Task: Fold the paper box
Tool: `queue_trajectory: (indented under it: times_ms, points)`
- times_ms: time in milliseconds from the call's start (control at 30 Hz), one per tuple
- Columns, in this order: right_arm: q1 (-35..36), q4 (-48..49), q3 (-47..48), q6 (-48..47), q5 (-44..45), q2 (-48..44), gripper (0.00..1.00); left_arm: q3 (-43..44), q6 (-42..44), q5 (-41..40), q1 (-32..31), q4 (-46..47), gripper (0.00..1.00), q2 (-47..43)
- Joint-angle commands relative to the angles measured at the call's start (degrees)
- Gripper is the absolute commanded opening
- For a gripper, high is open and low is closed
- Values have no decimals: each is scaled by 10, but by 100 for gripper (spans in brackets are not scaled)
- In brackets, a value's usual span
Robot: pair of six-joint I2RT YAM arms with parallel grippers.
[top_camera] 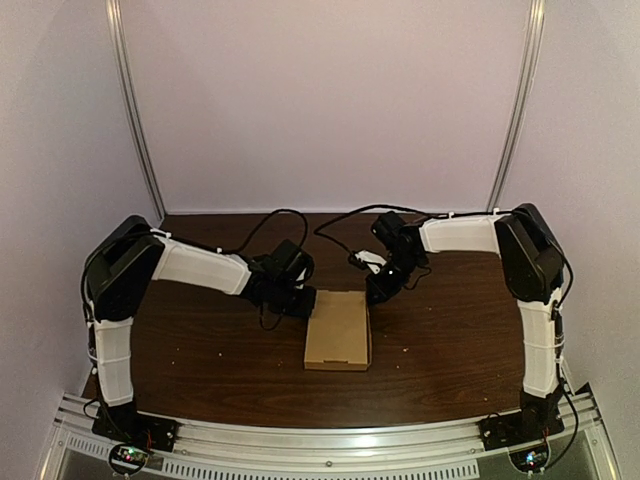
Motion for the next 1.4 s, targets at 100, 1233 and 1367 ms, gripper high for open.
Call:
queue_trajectory:
  times_ms: [100, 1233, 1367]
  points:
    - [-9, -21, -2, 21, 3, -20, 11, 45, 22, -43, -19, -73, 0, -9]
    - [153, 19, -216, 0, -93, -157, 15, -145, -10, -18, -166, -16, 0, -107]
    - [153, 18, -219, -7, -82, -171, 15, -109, -3, -27, -181, -38, 0, -98]
